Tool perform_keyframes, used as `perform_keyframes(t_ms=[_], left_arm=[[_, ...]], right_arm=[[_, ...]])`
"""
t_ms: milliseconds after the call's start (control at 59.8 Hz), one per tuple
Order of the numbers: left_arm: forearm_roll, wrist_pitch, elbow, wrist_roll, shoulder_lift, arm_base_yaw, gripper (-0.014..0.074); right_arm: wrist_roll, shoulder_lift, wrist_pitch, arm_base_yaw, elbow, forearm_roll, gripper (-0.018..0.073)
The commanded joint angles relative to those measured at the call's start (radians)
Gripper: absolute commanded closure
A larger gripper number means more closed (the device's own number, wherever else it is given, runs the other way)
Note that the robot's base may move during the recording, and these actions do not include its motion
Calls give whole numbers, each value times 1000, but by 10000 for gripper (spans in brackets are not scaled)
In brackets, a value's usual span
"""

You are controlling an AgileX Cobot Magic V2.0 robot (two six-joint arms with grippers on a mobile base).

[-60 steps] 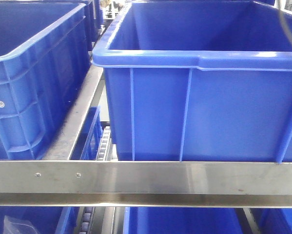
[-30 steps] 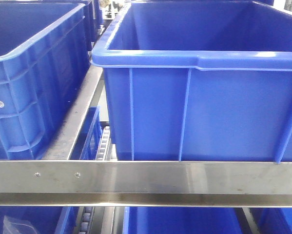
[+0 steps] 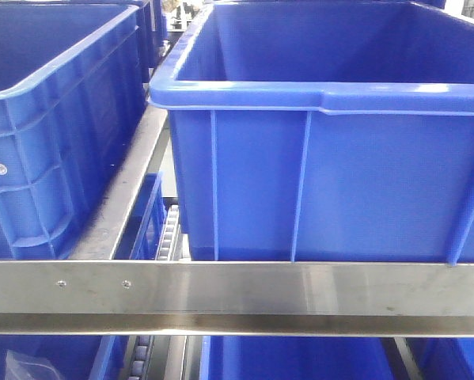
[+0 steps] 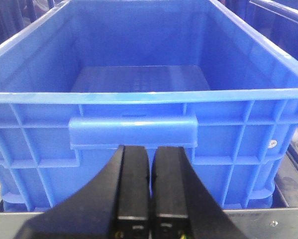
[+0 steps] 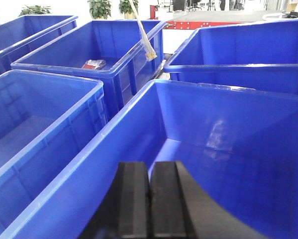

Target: Pick red cube and place on left shelf

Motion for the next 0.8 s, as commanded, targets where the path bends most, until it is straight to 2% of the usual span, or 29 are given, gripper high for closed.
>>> perform_keyframes(t_ms=[0,151,284,786], left_arm=[[-3,-88,23,-1,-16,-6,495],[-3,-88,23,-1,-16,-6,495],[-3,-88,23,-1,-16,-6,495],[-3,-88,23,-1,-16,-6,495]], right_arm=[[-6,-6,-92,1,-26,2,505],[-6,-12,-30,-7,-22,-24,505],[-6,-66,-27,-66,44,-37,505],[-6,-360,-239,-270,629,-23,505]])
